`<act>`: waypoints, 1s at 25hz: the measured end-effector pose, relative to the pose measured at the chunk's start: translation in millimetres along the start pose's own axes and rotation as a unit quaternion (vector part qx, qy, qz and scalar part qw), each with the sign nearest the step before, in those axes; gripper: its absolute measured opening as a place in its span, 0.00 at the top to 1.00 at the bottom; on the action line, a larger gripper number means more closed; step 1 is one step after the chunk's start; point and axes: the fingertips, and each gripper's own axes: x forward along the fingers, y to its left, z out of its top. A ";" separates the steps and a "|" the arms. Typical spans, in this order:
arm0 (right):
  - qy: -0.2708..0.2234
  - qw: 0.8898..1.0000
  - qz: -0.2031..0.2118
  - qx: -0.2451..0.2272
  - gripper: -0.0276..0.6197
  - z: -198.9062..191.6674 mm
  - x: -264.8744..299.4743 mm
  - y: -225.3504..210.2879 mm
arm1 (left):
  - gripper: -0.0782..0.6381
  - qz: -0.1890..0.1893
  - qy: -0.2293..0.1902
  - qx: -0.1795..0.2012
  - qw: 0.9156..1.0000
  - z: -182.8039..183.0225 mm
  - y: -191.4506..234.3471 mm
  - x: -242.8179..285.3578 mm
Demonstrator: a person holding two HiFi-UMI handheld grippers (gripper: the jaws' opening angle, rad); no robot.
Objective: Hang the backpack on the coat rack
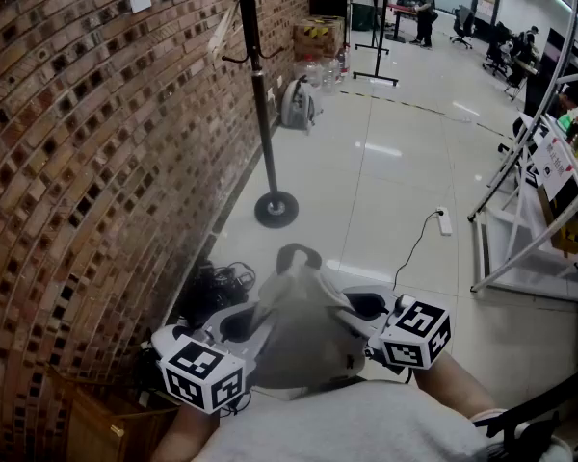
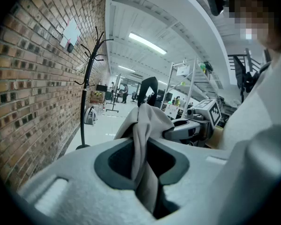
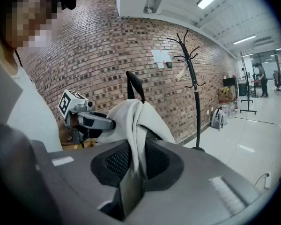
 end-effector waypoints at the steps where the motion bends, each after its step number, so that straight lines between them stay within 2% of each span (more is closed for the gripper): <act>1: 0.001 1.000 0.003 0.001 0.87 2.1 0.1 -7.7 | 0.80 0.002 0.001 0.000 1.000 3.6 2.4 7.4; 8: 0.004 1.000 0.019 0.017 0.87 18.5 6.2 -75.1 | 0.80 0.015 0.010 -0.008 1.000 31.1 26.5 69.5; 13: 0.001 1.000 0.030 0.006 0.87 39.3 9.2 -127.0 | 0.80 0.034 0.011 -0.015 0.999 57.3 43.2 114.4; 16: -0.005 1.000 0.030 -0.003 0.87 58.6 10.2 -150.2 | 0.80 0.045 -0.004 -0.008 0.999 79.1 51.6 131.9; 21: -0.022 1.000 0.006 -0.011 0.87 100.0 20.2 -192.0 | 0.80 0.048 -0.031 0.010 0.998 122.1 72.9 157.7; 25: -0.039 0.999 0.000 -0.010 0.87 127.0 44.2 -226.9 | 0.80 0.047 -0.041 0.025 0.998 149.7 107.4 180.8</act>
